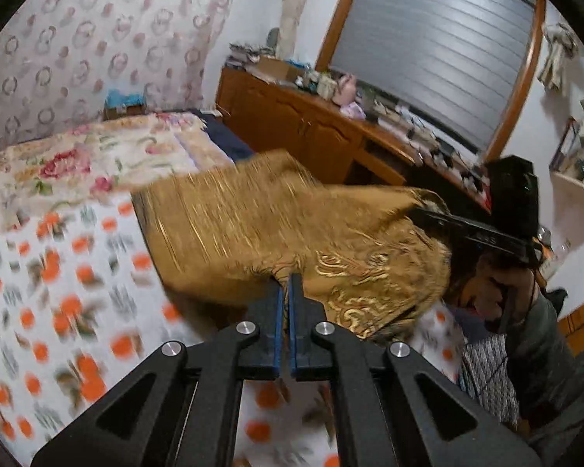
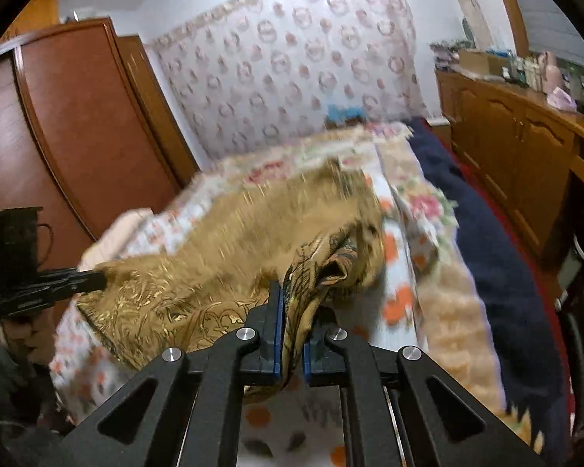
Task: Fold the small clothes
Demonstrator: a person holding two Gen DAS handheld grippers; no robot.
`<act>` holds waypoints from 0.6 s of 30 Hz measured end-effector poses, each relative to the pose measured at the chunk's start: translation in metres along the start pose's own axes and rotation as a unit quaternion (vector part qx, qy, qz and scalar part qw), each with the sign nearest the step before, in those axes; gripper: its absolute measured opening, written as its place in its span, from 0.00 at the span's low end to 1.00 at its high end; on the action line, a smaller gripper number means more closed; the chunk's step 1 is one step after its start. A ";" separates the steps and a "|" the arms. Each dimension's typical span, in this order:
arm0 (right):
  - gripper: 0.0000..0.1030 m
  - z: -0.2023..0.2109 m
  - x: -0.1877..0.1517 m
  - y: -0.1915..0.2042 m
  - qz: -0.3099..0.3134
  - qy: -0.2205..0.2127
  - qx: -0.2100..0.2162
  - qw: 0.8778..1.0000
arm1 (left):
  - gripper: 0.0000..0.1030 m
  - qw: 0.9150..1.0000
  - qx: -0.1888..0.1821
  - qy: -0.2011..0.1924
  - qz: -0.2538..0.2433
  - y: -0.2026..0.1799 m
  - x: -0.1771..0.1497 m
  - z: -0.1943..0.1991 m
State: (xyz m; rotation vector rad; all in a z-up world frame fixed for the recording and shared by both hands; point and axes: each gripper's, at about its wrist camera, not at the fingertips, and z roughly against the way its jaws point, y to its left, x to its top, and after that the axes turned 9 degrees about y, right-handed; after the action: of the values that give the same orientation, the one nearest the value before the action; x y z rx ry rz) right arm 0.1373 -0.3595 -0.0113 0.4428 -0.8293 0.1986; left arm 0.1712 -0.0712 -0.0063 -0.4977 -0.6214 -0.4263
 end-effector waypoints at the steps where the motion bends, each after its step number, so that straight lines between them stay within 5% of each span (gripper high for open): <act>1: 0.07 0.000 0.010 0.000 0.002 -0.005 0.003 1.000 | 0.03 1.000 -0.002 -0.003 0.007 0.008 0.012 -0.001; 10: 0.07 -0.058 0.094 -0.004 0.015 0.003 -0.026 1.000 | 0.03 0.997 0.017 0.007 0.072 0.085 0.087 -0.048; 18: 0.13 -0.130 0.132 -0.003 0.034 0.068 -0.063 0.995 | 0.03 0.993 0.046 0.048 0.096 0.127 0.101 -0.102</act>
State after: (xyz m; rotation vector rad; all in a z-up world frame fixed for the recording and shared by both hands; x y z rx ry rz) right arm 0.3127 -0.3030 0.0096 0.2791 -0.7185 0.2348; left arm 0.3562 -0.0494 -0.0530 -0.4421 -0.4934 -0.2369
